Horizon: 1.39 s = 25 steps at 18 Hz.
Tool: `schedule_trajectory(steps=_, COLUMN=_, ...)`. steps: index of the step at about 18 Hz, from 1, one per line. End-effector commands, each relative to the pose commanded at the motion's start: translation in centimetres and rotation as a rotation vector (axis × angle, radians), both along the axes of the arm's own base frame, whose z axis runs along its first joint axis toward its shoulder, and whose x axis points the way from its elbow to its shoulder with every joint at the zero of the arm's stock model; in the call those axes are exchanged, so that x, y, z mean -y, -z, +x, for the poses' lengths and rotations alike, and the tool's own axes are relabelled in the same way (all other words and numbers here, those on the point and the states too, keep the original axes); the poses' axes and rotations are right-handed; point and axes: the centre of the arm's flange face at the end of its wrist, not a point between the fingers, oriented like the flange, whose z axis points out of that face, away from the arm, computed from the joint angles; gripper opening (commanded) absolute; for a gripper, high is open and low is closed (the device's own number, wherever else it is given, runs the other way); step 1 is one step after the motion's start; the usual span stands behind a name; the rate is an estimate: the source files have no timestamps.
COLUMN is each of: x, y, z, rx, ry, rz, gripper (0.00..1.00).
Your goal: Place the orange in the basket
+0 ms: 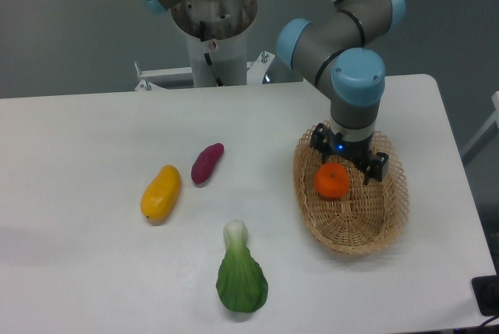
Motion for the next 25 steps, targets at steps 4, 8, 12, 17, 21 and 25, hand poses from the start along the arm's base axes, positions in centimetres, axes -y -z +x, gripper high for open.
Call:
schedule_trajectory(steps=4, x=-1.0, y=-2.6, z=-0.6, rx=-0.021, ry=0.002, rz=0.060, gripper=1.00)
schedule_trajectory(steps=8, x=-1.2, y=-2.8, z=-0.6, rx=-0.023, ry=0.003, rz=0.067, gripper=1.00)
schedule_trajectory(steps=12, x=-1.3, y=-2.8, z=-0.6, rx=-0.023, ry=0.005, rz=0.067, gripper=1.00)
schedule_trajectory(steps=17, x=-1.3, y=-2.6, z=-0.5, rx=-0.020, ry=0.005, rz=0.066, gripper=1.00)
schedule_trajectory(steps=21, x=-1.2, y=-2.4, z=-0.4, rx=-0.015, ry=0.004, rz=0.062, gripper=1.00)
schedule_trajectory(steps=25, x=-1.2, y=-2.3, z=-0.4, rx=-0.015, ry=0.003, rz=0.063, gripper=1.00)
